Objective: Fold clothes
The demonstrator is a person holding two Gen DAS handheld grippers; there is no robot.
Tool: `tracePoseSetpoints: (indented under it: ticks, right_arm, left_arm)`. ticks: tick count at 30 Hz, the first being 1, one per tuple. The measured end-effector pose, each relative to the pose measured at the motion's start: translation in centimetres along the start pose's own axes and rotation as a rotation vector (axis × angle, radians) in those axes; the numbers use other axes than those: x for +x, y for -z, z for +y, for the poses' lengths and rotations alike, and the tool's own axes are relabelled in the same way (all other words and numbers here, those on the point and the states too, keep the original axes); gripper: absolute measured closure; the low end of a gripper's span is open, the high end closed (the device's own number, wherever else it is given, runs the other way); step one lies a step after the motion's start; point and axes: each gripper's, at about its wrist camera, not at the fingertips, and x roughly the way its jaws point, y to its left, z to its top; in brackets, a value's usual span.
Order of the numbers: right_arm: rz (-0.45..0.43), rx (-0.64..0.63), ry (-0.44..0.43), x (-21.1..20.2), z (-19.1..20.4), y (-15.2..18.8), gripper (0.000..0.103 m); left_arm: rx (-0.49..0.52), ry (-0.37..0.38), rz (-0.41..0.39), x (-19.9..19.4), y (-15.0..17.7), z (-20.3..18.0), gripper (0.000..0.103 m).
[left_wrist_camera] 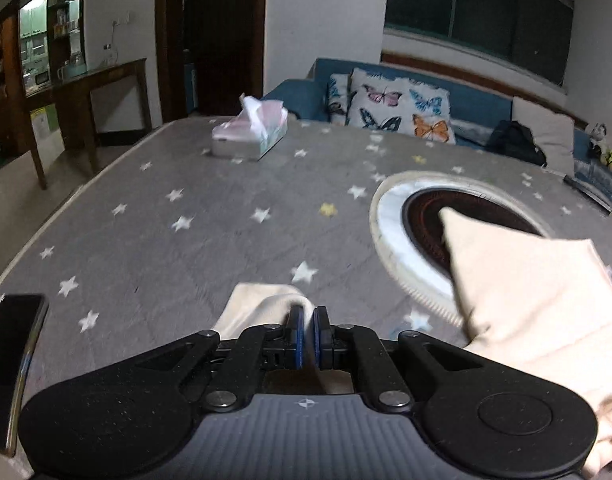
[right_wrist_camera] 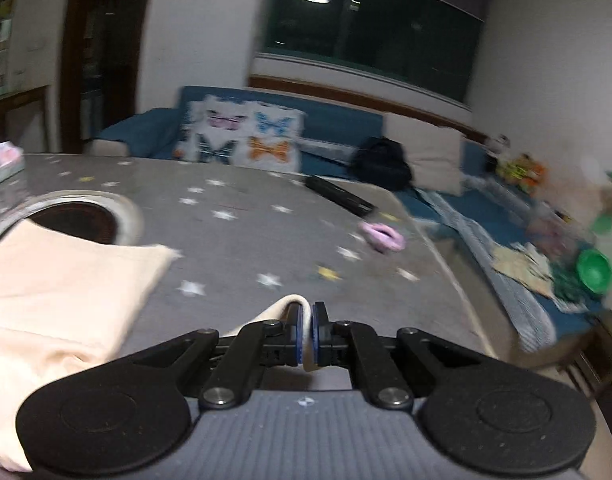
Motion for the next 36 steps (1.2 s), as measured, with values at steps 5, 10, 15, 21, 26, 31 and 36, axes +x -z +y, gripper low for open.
tracePoseSetpoints:
  ticks: [5,10,15,21,26,31,36]
  right_arm:
    - [0.057,0.056,0.087,0.1,-3.4,2.3,0.099]
    - [0.140,0.035,0.092,0.4,-3.5,4.6,0.091]
    - [0.143,0.006,0.110,-0.4,-3.6,4.1,0.080]
    - [0.085,0.040,0.099,-1.2,-4.1,1.6,0.079]
    - [0.080,0.058,-0.087,0.6,-1.5,-0.3,0.079]
    - [0.083,0.013,-0.233,3.1,2.3,-2.3,0.079]
    - [0.100,-0.029,-0.331,5.7,5.9,-4.2,0.079]
  left_arm:
    - [-0.010,-0.014,0.023,0.5,0.5,0.4,0.097]
    - [0.037,-0.012,0.035,-0.3,0.9,0.3,0.095]
    - [0.062,0.000,0.016,-1.3,0.2,0.1,0.088]
    - [0.101,0.023,-0.037,-2.1,-1.6,-1.2,0.068]
    - [0.165,0.099,-0.031,-0.4,-3.2,-4.7,0.068]
    - [0.227,0.154,0.002,3.0,-4.4,-8.6,0.068]
    - [0.284,0.182,0.037,6.6,-5.5,-11.6,0.068]
